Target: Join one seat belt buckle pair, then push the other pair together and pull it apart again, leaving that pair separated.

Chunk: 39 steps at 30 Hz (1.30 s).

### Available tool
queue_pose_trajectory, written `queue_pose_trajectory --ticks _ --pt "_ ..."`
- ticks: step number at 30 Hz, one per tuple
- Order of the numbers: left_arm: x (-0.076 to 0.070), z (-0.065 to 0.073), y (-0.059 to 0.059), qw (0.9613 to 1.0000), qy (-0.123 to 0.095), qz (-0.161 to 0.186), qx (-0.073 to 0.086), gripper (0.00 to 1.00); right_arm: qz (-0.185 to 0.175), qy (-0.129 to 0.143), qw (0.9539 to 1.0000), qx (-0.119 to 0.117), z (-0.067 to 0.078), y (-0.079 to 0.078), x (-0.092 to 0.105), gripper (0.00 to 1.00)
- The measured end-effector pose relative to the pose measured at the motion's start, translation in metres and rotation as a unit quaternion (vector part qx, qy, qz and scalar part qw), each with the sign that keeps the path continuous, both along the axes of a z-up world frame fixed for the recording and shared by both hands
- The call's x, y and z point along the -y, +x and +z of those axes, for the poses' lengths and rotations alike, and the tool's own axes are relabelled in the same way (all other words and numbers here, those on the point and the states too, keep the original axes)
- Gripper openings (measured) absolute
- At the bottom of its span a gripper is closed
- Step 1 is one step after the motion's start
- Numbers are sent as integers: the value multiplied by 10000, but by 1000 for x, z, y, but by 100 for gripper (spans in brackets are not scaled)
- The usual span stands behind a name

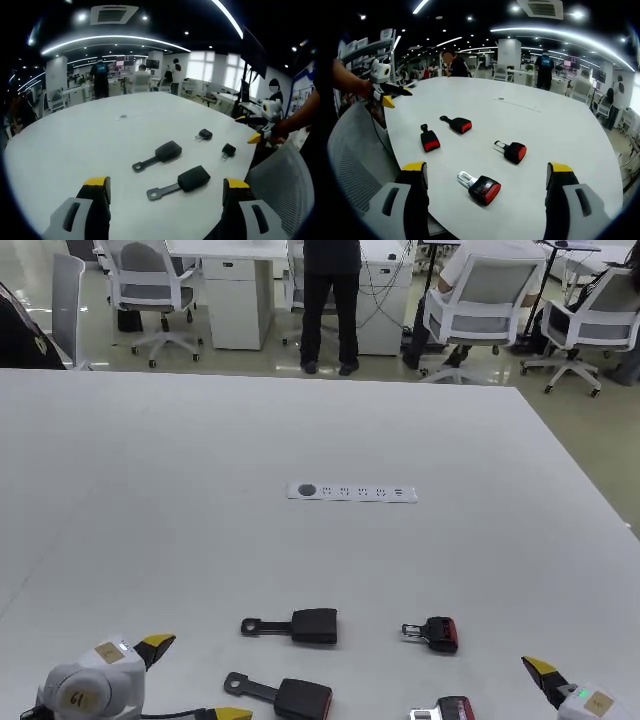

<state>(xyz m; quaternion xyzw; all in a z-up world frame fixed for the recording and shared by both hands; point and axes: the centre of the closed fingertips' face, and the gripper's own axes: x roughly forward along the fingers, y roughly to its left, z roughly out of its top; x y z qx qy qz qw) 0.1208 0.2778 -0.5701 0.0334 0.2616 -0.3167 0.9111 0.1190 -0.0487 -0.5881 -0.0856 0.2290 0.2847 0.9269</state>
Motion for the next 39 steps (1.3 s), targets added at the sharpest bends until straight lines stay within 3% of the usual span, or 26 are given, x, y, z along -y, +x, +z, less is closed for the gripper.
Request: queue_pose_trajectory --ticks 20,24,39 --pt "2 1 -4 10000 41 -39 -23 95 33 -9 10000 -49 -4 -3 2 100" --pt "3 1 -3 9999 89 -105 59 94 30 8 10000 -52 -4 -3 2 100" --pt "9 -5 -2 9998 112 -190 -14 95 128 34 9998 -140 -9 -5 -2 99"
